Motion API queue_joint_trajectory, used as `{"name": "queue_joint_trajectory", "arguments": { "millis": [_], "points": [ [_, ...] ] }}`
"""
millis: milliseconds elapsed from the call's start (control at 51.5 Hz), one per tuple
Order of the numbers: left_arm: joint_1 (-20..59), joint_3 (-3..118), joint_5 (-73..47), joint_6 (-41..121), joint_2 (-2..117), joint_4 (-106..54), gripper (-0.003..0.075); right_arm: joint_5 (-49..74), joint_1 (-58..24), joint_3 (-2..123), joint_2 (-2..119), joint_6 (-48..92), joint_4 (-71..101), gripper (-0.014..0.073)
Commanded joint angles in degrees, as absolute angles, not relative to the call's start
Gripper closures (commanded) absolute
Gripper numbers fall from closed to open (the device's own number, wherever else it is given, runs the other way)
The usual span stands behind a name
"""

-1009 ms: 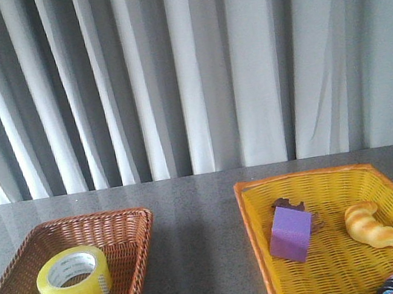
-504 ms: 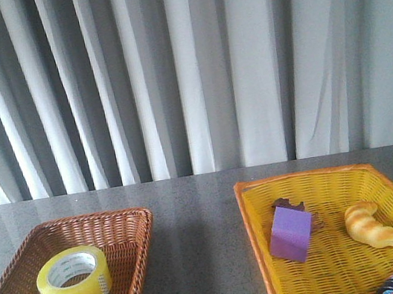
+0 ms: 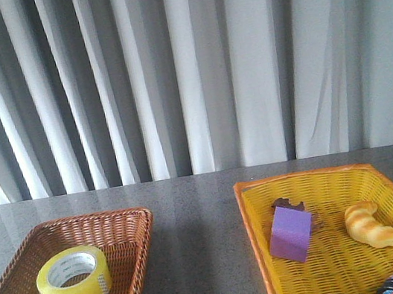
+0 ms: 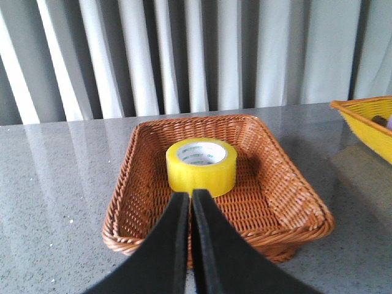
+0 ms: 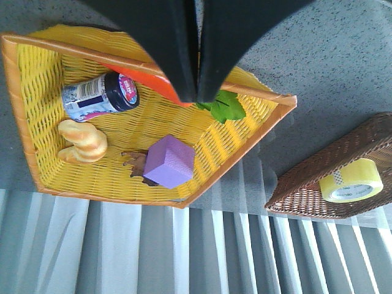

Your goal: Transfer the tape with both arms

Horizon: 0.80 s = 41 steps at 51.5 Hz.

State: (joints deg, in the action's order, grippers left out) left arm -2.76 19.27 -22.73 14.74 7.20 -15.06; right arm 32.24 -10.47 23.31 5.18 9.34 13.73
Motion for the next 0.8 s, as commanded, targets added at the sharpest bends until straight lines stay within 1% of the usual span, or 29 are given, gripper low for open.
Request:
{"name": "queue_joint_trajectory", "arguments": {
  "millis": [0, 136, 194, 310, 660, 718, 776],
  "points": [
    [-2.71, 13.66, -9.59, 14.63, 5.88, -14.96, 0.0726, 28.02, -10.18, 24.69, 6.42, 9.46, 14.21, 0.0599],
    [-2.71, 5.65, -4.62, 14.63, -1.94, -15.15, 0.0726, 28.02, -10.18, 24.69, 6.42, 9.46, 14.21, 0.0599],
    [-2.71, 3.44, -2.43, 14.63, -1.44, -15.07, 0.0726, 28.17, -10.18, 24.69, 6.42, 9.50, 14.21, 0.0599],
    [-2.71, 0.75, -1.93, 16.03, -1.21, -13.94, 0.0726, 28.22, -10.18, 24.69, 6.36, 9.50, 14.20, 0.0599],
    [-2.71, 0.20, -1.12, 15.50, -1.03, -13.53, 0.0726, 28.22, -10.18, 24.69, 6.36, 9.50, 14.19, 0.0599],
    [-2.71, 0.20, -0.98, 14.64, -1.03, -10.95, 0.0726, 28.22, -10.18, 24.69, 6.36, 9.50, 14.19, 0.0599],
    [-2.71, 0.20, -0.98, 10.19, -1.03, -6.34, 0.0726, 28.22, -10.18, 24.69, 6.36, 9.50, 14.19, 0.0599]
  ]
}}
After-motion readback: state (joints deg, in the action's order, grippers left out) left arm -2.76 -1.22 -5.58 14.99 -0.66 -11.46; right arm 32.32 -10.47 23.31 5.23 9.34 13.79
